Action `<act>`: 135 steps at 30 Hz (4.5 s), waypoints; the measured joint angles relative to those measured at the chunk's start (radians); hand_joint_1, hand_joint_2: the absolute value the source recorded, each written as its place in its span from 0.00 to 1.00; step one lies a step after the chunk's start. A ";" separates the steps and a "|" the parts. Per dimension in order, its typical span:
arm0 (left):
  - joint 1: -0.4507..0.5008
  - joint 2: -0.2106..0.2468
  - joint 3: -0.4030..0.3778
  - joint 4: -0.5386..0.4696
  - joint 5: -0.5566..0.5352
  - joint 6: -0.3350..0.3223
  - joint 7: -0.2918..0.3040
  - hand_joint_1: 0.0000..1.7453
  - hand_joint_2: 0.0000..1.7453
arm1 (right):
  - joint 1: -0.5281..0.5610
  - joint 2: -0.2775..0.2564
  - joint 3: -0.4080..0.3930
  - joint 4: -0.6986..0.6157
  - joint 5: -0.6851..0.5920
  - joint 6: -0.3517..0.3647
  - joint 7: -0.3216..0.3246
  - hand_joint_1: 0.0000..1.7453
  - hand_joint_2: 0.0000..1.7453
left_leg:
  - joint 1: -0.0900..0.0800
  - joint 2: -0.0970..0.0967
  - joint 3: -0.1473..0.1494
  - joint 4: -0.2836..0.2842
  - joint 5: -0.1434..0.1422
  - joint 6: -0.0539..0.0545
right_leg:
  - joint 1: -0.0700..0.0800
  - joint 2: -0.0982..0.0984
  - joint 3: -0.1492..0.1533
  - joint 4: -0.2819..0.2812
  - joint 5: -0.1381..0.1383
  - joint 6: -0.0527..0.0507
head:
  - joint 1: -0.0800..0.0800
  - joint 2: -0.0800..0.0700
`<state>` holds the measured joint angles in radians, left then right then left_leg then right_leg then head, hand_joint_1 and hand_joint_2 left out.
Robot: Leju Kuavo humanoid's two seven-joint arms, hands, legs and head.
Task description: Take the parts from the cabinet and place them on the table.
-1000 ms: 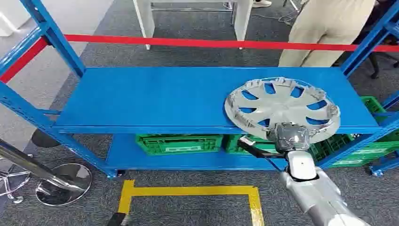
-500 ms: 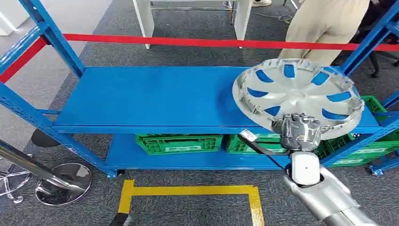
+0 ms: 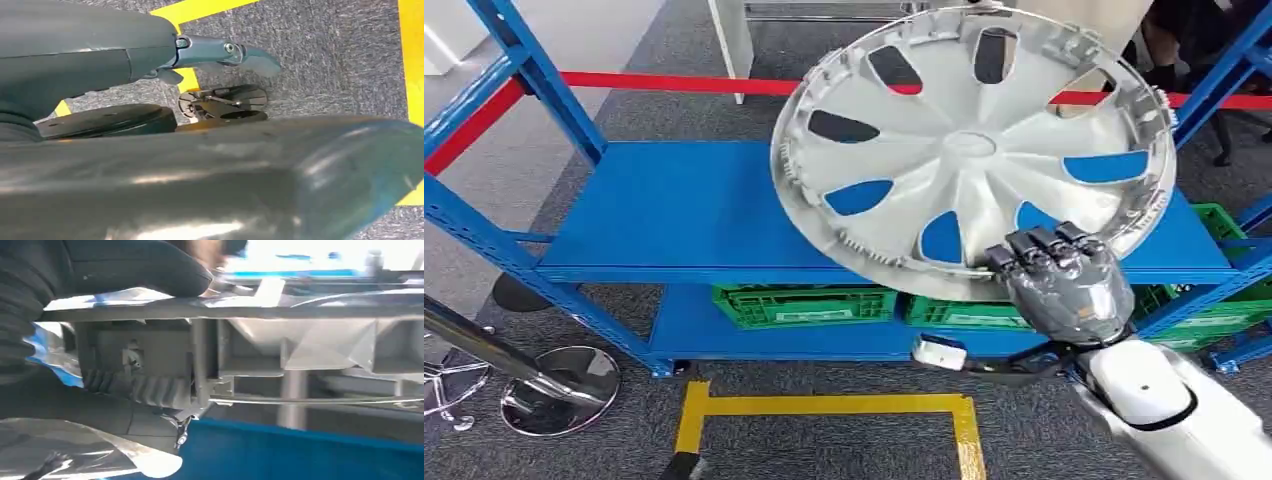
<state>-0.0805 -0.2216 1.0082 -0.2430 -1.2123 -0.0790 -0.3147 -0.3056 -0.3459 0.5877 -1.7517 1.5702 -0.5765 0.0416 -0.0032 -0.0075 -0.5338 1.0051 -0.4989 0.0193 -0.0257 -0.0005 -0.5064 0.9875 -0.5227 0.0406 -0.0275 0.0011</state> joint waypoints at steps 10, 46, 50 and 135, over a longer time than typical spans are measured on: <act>0.000 -0.004 0.021 0.000 0.010 0.000 0.008 0.00 0.00 | 0.107 0.195 -0.165 0.022 0.000 0.071 -0.024 1.00 1.00 | 0.001 -0.001 -0.001 -0.001 0.002 -0.001 | 0.001 -0.001 0.000 0.001 0.000 0.000 | 0.000 0.000; 0.000 -0.003 0.096 0.000 0.019 0.017 0.027 0.00 0.00 | 0.059 0.260 0.048 0.123 0.000 0.262 -0.008 1.00 1.00 | 0.000 -0.002 -0.002 -0.001 0.002 0.000 | 0.000 -0.001 -0.002 0.001 0.001 0.000 | 0.000 0.000; 0.000 -0.003 0.096 0.000 0.019 0.017 0.027 0.00 0.00 | 0.058 0.260 0.056 0.123 0.000 0.262 -0.008 1.00 1.00 | 0.000 -0.002 -0.002 -0.001 0.002 0.000 | 0.000 -0.001 -0.002 0.001 0.001 0.000 | 0.000 0.000; -0.040 0.032 0.416 -0.001 0.319 0.098 0.337 0.00 0.00 | 0.179 0.234 -0.123 -0.012 -0.026 0.331 -0.098 1.00 1.00 | -0.004 0.007 -0.131 0.000 0.143 -0.013 | 0.017 -0.002 0.055 -0.018 -0.047 -0.021 | -0.002 0.000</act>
<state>-0.1202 -0.1892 1.4241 -0.2438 -0.8930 0.0195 0.0221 -0.1269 -0.1118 0.4646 -1.7636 1.5438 -0.2453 -0.0561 -0.0076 -0.0004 -0.6645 1.0046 -0.3564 0.0058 -0.0088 -0.0023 -0.4513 0.9695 -0.5694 0.0197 -0.0290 0.0011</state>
